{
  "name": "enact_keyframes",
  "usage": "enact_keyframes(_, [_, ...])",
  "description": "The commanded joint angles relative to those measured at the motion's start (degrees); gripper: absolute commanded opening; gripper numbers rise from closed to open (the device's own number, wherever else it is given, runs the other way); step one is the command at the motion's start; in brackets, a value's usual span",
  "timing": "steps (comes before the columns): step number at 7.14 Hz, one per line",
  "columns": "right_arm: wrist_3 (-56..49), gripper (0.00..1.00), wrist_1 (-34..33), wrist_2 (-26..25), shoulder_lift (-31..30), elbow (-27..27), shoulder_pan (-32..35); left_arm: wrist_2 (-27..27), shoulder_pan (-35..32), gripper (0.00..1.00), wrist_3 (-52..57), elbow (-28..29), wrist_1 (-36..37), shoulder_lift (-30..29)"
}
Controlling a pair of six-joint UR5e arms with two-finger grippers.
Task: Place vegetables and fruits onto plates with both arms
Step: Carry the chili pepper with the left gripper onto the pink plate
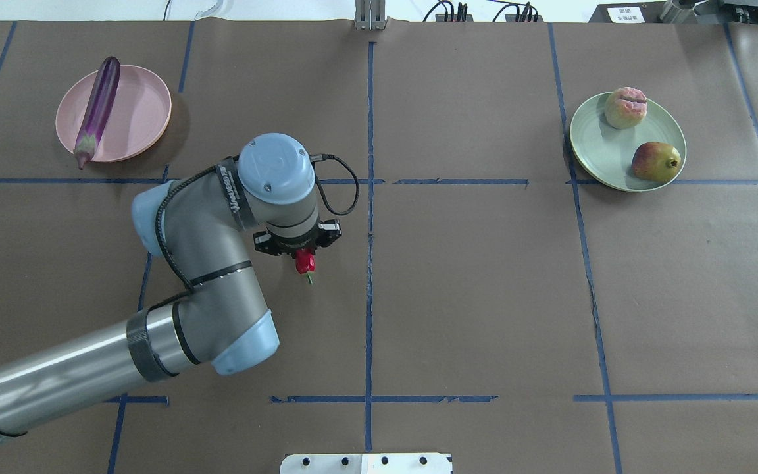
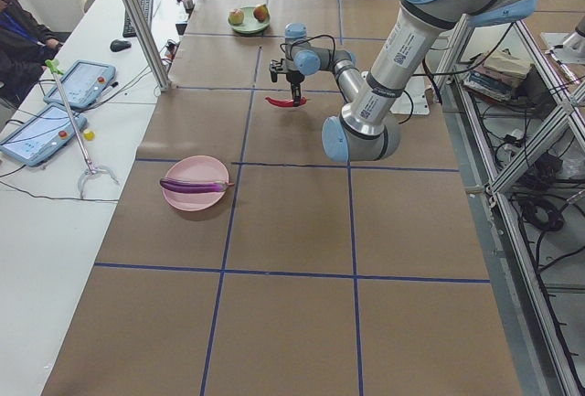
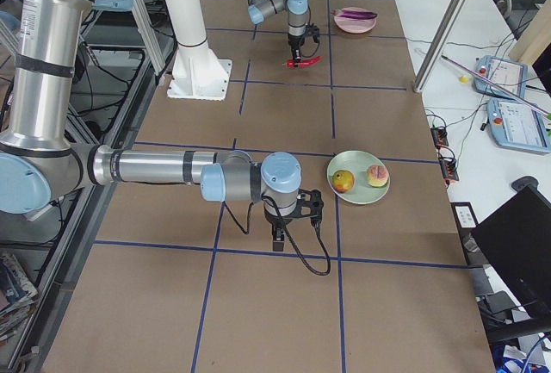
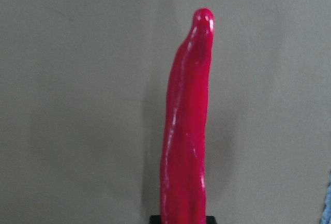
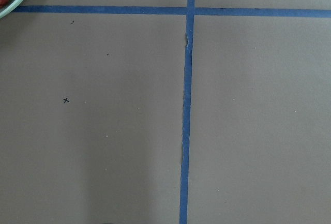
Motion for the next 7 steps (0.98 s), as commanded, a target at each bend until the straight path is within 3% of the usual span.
enact_keyframes(1, [0.09, 1.0, -0.01, 0.02, 0.0, -0.35, -0.09, -1.57, -12.17, 0.0, 13.43, -1.57, 0.17, 4.67])
enact_keyframes(3, [0.09, 1.0, -0.01, 0.02, 0.0, -0.35, -0.09, -3.69, -22.92, 0.0, 31.02, 8.14, -0.97, 5.74])
enact_keyframes(4, [0.18, 1.0, -0.01, 0.11, 0.0, -0.35, -0.09, -3.69, -25.4, 0.04, 34.14, 15.59, -6.8, 5.57])
enact_keyframes(5, [0.18, 1.0, 0.08, 0.11, 0.0, -0.35, -0.09, -3.61, -25.6, 0.21, 34.0, 21.75, -13.73, 5.48])
enact_keyframes(6, [0.18, 1.0, 0.08, 0.11, 0.09, -0.35, -0.09, -3.69, -25.69, 0.99, 34.26, 22.42, -15.54, 5.48])
enact_keyframes(7, [0.18, 1.0, 0.08, 0.11, 0.09, -0.35, -0.09, -4.3, -25.78, 1.0, 34.35, 22.17, -15.12, 5.39])
